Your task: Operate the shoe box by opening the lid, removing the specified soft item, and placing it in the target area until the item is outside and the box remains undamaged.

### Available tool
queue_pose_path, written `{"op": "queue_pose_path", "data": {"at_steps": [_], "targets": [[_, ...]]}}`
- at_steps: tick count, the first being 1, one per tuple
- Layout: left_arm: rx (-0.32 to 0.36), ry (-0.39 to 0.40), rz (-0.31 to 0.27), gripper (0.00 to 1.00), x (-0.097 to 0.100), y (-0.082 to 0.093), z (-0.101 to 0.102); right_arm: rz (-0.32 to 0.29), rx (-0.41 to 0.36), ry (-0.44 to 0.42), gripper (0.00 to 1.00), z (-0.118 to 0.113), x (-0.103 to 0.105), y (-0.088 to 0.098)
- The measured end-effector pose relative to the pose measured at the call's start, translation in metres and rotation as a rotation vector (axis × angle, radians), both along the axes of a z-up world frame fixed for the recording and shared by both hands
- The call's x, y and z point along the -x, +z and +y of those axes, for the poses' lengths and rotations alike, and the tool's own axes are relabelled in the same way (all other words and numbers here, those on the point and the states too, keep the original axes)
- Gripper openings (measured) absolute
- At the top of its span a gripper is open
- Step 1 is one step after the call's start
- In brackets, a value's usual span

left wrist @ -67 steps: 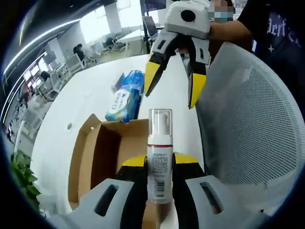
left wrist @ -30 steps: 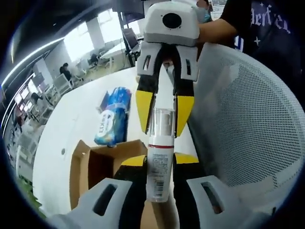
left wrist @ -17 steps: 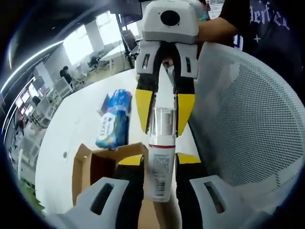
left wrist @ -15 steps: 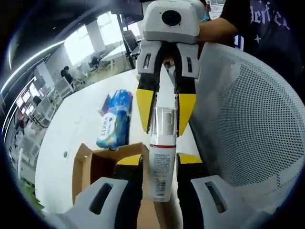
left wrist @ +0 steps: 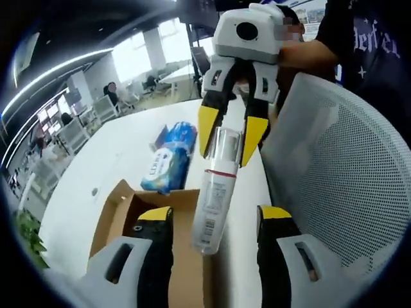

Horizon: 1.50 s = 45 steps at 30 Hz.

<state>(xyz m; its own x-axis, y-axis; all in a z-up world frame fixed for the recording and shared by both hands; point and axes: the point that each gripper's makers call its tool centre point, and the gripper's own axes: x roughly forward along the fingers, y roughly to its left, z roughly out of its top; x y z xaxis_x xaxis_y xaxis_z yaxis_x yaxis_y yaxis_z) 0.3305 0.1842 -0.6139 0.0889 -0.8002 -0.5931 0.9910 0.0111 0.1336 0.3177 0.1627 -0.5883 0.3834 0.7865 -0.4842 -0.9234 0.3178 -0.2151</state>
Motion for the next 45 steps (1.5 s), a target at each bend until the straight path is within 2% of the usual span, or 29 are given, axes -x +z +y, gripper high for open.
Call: {"op": "queue_pose_path", "data": {"at_steps": [9,16,30,37,45], "targets": [[0.104,0.173,0.041,0.62,-0.010,0.007,0.020,0.004,0.053,0.017,0.14,-0.020,-0.016,0.012],[0.146,0.274,0.032,0.68,-0.013,0.012,0.034,-0.004,0.089,0.028,0.13,-0.039,-0.028,0.021],[0.181,0.425,0.039,0.80,-0.007,0.018,0.060,-0.020,0.202,0.044,0.14,-0.072,-0.062,0.024],[0.189,0.490,0.045,0.86,-0.006,0.016,0.075,-0.033,0.279,0.052,0.14,-0.089,-0.088,0.027],[0.190,0.555,0.044,0.93,-0.003,0.013,0.090,-0.024,0.358,0.058,0.14,-0.105,-0.112,0.020]]}}
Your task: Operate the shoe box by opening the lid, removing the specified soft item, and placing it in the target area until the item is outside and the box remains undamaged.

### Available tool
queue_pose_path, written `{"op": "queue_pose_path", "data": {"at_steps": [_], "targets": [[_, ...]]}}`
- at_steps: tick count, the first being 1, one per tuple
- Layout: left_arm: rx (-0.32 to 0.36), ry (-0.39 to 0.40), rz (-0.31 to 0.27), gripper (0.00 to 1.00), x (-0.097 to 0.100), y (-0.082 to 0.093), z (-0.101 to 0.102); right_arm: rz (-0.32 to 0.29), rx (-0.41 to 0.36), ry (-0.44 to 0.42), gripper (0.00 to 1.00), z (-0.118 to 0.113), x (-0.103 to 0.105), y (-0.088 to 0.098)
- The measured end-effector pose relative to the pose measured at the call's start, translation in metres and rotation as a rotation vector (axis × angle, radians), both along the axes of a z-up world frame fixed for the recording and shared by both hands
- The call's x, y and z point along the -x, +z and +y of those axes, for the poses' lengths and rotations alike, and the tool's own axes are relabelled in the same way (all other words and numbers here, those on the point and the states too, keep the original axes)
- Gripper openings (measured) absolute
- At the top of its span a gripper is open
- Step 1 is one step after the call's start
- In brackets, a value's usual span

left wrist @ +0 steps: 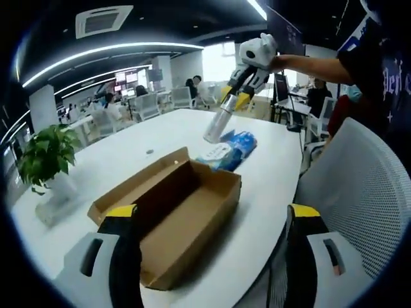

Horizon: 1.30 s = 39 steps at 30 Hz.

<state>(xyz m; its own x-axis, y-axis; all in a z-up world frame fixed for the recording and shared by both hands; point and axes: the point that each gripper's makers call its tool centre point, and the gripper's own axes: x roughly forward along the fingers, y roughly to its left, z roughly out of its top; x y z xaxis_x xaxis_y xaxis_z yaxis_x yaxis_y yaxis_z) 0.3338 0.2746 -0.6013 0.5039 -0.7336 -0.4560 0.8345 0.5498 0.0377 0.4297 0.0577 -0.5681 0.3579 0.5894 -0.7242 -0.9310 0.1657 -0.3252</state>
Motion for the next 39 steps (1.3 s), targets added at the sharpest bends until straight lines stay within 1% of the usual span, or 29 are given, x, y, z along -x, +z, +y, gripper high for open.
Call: {"op": "queue_pose_path", "data": {"at_steps": [9,13,14,15,17,19,20,23,25,27,28,32,33,35,37,39], "targets": [[0.010,0.075,0.001,0.99,-0.005,-0.001,0.020,0.032,0.096,-0.007,0.14,-0.017,-0.027,-0.018],[0.020,0.101,0.007,0.99,-0.006,-0.002,0.027,0.038,0.141,-0.012,0.14,-0.023,-0.040,-0.025],[0.023,0.110,0.007,0.99,-0.006,-0.002,0.029,0.050,0.162,-0.017,0.14,-0.026,-0.044,-0.029],[0.026,0.116,0.007,0.99,-0.006,-0.002,0.030,0.047,0.185,-0.012,0.14,-0.028,-0.048,-0.031],[0.037,0.129,0.011,0.99,-0.006,-0.002,0.032,0.058,0.213,-0.021,0.14,-0.031,-0.053,-0.036],[0.036,0.140,0.011,0.99,-0.005,-0.003,0.035,0.065,0.259,-0.033,0.14,-0.036,-0.062,-0.043],[0.036,0.143,0.012,0.99,-0.005,-0.003,0.035,0.067,0.273,-0.025,0.14,-0.037,-0.068,-0.047],[0.030,0.156,0.014,0.99,-0.004,-0.006,0.039,0.087,0.299,-0.030,0.14,-0.040,-0.077,-0.054],[0.024,0.164,0.005,0.99,-0.003,-0.006,0.041,0.088,0.348,-0.008,0.14,-0.044,-0.082,-0.062],[0.021,0.166,0.001,0.99,-0.003,-0.006,0.043,0.102,0.376,-0.013,0.14,-0.046,-0.085,-0.068],[0.019,0.168,0.002,0.99,-0.003,-0.006,0.043,0.103,0.379,-0.014,0.14,-0.047,-0.091,-0.071],[0.019,0.179,0.007,0.98,-0.002,-0.007,0.046,0.104,0.420,-0.009,0.14,-0.050,-0.099,-0.078],[0.019,0.182,0.009,0.98,-0.002,-0.007,0.047,0.109,0.424,-0.018,0.14,-0.051,-0.103,-0.081],[0.014,0.185,0.011,0.98,-0.002,-0.008,0.048,0.145,0.421,-0.029,0.14,-0.051,-0.104,-0.086],[0.006,0.190,0.009,0.98,-0.002,-0.008,0.050,0.144,0.444,-0.026,0.15,-0.053,-0.106,-0.090],[0.008,0.198,0.011,0.98,-0.003,-0.008,0.052,0.163,0.441,-0.032,0.15,-0.052,-0.107,-0.094]]}}
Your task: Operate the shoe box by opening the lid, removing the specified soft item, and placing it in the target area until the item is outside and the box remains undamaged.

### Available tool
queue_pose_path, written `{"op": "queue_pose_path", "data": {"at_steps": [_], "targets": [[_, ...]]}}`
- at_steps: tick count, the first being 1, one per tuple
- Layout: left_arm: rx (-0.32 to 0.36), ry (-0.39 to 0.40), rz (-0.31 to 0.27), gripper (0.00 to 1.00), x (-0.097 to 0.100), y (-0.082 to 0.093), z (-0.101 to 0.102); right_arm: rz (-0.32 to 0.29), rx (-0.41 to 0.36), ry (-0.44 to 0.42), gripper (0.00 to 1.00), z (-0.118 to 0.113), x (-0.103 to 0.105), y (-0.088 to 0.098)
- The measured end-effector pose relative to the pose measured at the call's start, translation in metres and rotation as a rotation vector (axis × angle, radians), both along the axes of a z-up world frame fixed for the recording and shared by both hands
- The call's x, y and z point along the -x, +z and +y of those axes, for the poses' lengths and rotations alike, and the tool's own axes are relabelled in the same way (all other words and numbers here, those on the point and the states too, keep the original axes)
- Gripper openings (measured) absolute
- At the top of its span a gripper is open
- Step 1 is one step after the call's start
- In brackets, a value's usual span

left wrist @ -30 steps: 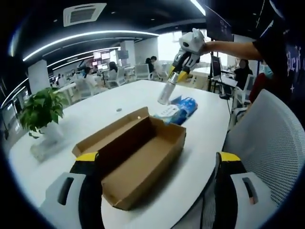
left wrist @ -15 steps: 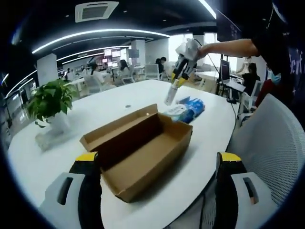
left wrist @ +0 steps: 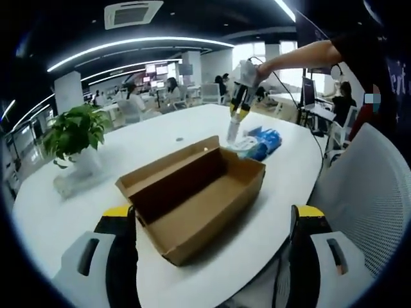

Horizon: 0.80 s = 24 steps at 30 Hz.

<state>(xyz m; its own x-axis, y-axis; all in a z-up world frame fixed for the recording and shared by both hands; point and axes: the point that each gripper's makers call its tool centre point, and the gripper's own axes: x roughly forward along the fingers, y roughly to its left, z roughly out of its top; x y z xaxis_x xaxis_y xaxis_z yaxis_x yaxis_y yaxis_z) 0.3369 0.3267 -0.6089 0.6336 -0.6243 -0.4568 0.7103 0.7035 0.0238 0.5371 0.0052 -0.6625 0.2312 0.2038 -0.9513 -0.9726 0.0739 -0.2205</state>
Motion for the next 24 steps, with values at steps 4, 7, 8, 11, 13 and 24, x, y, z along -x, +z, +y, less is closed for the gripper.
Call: {"op": "queue_pose_path", "data": {"at_steps": [4,7,8,11,13,24], "targets": [[-0.002,0.014,0.003,0.97,-0.001,-0.001,0.003,0.009,0.018,-0.034,0.15,-0.006,-0.007,-0.011],[-0.007,0.017,0.011,0.96,0.001,-0.004,0.005,0.019,0.031,-0.035,0.15,-0.006,-0.007,-0.018],[-0.006,0.018,0.014,0.96,0.002,-0.005,0.005,0.021,0.031,-0.037,0.15,-0.006,-0.008,-0.020],[-0.008,0.023,0.021,0.96,0.004,-0.007,0.006,0.018,0.044,-0.032,0.15,-0.007,-0.010,-0.027],[-0.009,0.024,0.024,0.96,0.005,-0.009,0.006,0.040,0.047,-0.032,0.15,-0.006,-0.008,-0.030],[-0.015,0.039,0.036,0.94,0.008,-0.016,0.008,0.060,0.089,-0.001,0.15,-0.007,-0.008,-0.041]]}}
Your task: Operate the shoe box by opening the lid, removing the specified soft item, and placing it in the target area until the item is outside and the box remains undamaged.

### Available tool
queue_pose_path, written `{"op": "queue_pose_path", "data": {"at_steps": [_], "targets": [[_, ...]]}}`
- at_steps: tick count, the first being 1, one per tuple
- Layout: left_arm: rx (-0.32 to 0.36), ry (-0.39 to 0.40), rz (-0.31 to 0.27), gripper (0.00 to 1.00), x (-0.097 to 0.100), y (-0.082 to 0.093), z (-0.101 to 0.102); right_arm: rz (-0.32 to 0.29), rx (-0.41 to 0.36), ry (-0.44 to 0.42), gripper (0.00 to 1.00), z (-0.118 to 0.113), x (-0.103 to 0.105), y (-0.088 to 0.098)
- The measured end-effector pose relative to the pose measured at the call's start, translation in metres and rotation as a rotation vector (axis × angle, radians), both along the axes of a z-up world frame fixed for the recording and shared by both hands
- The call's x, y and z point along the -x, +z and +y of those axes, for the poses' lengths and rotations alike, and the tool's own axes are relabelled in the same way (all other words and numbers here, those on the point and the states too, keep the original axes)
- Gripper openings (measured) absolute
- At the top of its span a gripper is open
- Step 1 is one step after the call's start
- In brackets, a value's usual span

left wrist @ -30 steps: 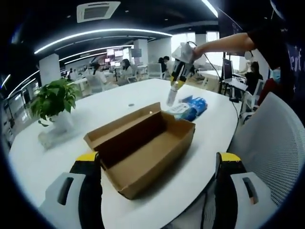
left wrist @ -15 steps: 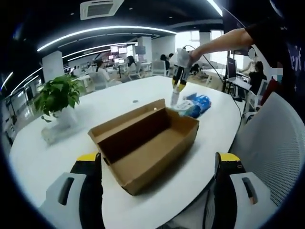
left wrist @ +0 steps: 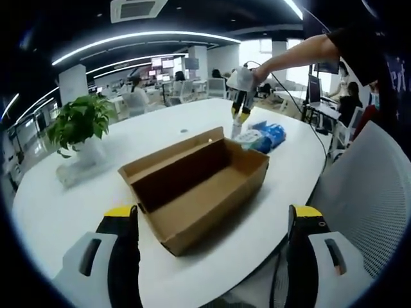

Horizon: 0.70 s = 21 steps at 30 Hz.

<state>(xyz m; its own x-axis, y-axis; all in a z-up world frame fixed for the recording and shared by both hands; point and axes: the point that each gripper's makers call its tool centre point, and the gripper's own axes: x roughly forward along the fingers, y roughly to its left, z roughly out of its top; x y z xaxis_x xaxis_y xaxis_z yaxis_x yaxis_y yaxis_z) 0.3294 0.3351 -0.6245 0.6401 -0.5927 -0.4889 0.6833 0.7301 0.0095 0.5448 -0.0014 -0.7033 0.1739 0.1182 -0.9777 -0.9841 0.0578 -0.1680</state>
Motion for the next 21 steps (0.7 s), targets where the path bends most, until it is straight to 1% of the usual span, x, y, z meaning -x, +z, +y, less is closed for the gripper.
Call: {"op": "queue_pose_path", "data": {"at_steps": [6,16,21], "targets": [[-0.005,-0.002,0.011,0.94,0.0011,-0.0050,-0.0017,0.000,0.002,-0.002,0.16,-0.0039,-0.0011,-0.0034],[-0.008,0.003,0.014,0.93,-0.0015,-0.0066,-0.0011,0.006,0.002,0.011,0.16,-0.0017,-0.0041,-0.0035],[-0.013,0.012,0.021,0.90,-0.0037,-0.0082,0.0012,0.002,0.000,0.010,0.16,-0.0008,-0.0053,-0.0032]]}}
